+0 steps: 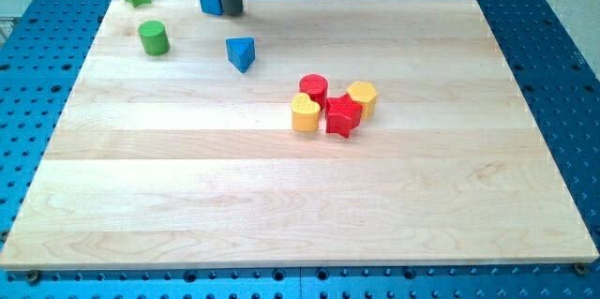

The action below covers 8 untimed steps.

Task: Move the blue cube above the green circle

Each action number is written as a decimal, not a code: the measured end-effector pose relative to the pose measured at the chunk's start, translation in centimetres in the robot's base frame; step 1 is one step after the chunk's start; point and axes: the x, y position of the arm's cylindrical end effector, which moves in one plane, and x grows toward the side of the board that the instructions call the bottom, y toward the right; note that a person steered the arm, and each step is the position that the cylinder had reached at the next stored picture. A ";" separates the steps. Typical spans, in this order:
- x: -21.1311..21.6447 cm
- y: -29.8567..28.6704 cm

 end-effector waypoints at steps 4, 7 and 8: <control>-0.4 -1.2; -1.7 -2.5; -1.6 -2.7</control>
